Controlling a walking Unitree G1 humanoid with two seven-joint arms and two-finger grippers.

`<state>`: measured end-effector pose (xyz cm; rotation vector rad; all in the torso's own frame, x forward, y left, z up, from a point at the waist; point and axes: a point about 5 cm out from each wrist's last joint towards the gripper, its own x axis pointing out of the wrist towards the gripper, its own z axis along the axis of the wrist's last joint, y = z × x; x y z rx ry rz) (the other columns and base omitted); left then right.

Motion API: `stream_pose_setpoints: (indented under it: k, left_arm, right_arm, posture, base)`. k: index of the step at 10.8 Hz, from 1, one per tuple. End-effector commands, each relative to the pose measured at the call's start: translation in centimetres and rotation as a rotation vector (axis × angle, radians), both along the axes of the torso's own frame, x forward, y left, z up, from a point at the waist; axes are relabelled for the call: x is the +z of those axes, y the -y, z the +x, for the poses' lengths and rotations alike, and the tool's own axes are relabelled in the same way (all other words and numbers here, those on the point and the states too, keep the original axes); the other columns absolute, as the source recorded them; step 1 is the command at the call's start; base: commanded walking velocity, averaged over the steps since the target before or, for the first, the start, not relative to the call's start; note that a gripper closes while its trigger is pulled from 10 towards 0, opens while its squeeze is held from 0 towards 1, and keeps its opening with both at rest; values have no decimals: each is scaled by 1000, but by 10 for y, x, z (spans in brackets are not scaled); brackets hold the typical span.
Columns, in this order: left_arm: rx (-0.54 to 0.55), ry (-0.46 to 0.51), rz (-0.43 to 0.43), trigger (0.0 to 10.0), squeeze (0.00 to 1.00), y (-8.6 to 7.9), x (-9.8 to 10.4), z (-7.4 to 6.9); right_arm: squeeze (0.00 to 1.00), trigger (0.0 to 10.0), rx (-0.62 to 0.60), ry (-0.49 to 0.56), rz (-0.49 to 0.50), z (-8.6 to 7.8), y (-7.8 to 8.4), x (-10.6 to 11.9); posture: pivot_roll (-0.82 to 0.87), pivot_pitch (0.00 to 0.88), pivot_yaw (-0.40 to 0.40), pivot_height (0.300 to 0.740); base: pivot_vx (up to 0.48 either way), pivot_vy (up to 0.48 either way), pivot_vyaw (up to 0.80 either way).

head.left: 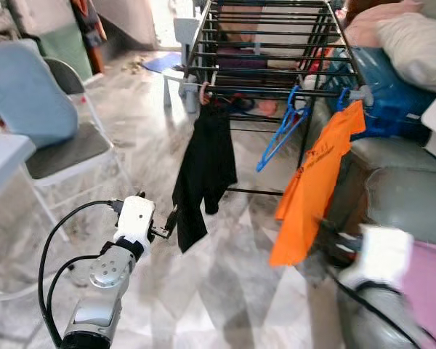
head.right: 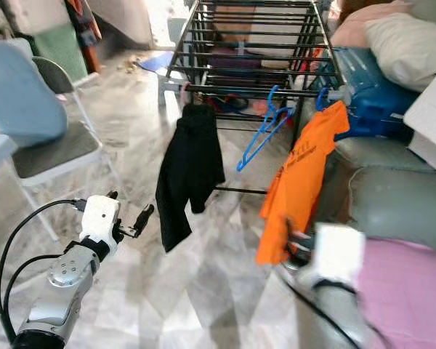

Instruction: Hang hanger

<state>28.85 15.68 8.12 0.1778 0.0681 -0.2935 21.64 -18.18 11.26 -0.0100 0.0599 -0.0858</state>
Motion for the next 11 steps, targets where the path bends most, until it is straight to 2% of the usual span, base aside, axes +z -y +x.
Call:
stream_pose_setpoints:
  k: [1, 2, 4, 5, 8, 9, 11]
  left_arm:
    - [16, 15, 17, 10000, 0, -3, 5, 1]
    - [23, 24, 25, 10000, 0, -2, 6, 0]
    - [44, -2, 48, 10000, 0, -9, 2, -3]
    - [7, -12, 36, 10000, 0, -5, 1, -5]
    - [-39, 9, -5, 10000, 0, 12, 5, 0]
    - [-37, 1, -4, 10000, 0, 11, 4, -2]
    - [-18, -33, -10, 10000, 0, -6, -1, -15]
  right_arm:
    - [0, 10000, -14, 22, -2, 4, -3, 2]
    - [0, 10000, -43, 29, -8, 5, -5, 2]
    - [0, 10000, -21, 26, -83, 3, -6, -1]
    - [0, 10000, -36, 18, -59, 2, -2, -6]
    - [0, 10000, -73, 21, -78, 4, 8, -9]
    - [0, 10000, -76, 18, -86, 5, 9, -10]
    - [0, 10000, -88, 21, -117, 4, 17, -11]
  posture:
    - [59, 0, -26, 740]
    - [54, 0, -23, 740]
    - [48, 0, -16, 740]
    - [52, 0, -21, 740]
    - [59, 0, -33, 740]
    - [61, 0, -33, 740]
    - [79, 0, -54, 740]
  base:
    - [0, 0, 800]
    - [0, 0, 800]
    - [0, 0, 800]
    - [0, 0, 0]
    - [0, 0, 0]
    - [0, 0, 0]
    - [0, 0, 0]
